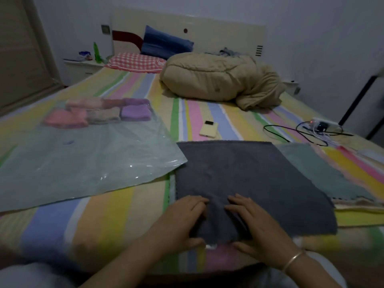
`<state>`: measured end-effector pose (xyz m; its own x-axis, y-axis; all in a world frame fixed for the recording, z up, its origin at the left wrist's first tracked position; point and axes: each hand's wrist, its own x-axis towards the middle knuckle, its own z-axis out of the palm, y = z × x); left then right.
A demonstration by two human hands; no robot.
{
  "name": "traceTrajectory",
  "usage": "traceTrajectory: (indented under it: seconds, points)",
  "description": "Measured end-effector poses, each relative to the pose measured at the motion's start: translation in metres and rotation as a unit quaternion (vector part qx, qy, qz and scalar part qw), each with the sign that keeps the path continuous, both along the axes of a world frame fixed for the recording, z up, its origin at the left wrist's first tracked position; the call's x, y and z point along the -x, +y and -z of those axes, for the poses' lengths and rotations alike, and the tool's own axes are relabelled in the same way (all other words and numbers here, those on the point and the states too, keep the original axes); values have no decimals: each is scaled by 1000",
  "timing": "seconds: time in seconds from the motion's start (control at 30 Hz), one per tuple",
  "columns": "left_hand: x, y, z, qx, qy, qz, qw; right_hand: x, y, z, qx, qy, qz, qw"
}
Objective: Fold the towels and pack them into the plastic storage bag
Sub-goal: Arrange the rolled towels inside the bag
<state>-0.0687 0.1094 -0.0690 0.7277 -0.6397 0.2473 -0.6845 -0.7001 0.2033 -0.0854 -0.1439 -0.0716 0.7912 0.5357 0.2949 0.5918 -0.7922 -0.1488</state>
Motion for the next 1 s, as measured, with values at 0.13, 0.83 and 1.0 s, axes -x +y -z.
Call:
traceTrajectory:
  seconds: [0.13, 0.83, 1.0]
  points:
    - [8, 4, 5, 9, -34, -1, 999, 2, -2, 2, -64, -9, -4, 998]
    - [-35, -10, -30, 410, 35, -266, 872, -24, -126, -15, -159, -93, 245, 952]
    - [-83, -13, -39, 386, 5, -349, 854, -75, -150, -40, -175, -78, 291, 937]
